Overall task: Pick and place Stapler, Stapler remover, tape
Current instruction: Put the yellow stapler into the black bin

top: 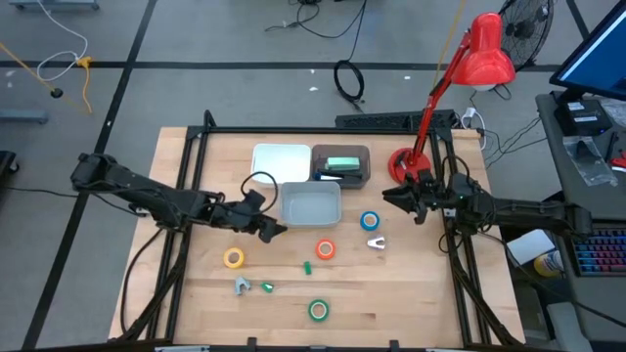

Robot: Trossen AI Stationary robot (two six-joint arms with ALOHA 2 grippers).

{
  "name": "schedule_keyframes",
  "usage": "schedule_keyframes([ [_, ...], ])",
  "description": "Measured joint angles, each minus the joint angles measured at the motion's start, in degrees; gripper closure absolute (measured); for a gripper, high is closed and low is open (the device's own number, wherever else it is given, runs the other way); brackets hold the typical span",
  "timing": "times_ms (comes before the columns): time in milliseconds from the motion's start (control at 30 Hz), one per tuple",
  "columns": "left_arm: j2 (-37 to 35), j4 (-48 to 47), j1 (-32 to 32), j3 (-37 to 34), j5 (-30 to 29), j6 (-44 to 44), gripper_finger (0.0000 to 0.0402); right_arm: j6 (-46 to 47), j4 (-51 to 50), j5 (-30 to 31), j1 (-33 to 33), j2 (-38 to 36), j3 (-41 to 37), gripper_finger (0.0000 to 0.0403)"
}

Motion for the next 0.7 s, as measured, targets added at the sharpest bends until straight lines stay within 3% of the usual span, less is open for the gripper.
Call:
schedule_keyframes([
  [167,1.08,-3.80,-2.91,2.04,-2.93,-8.00,0.0094,-1.09,-0.01,0.00,0.00,0.00,0.00,0.0310],
  [467,16.32,-38.38,-4.60,19.90,-1.44,-17.42,0.0094,-1.71,-0.35,0.11,-0.02,0.00,0.00,0.0310],
  [700,26.67,-41.14,-3.86,26.60,1.95,-17.55,0.0094,-2.93,-0.45,0.17,-0.02,0.02,0.00,0.0310],
])
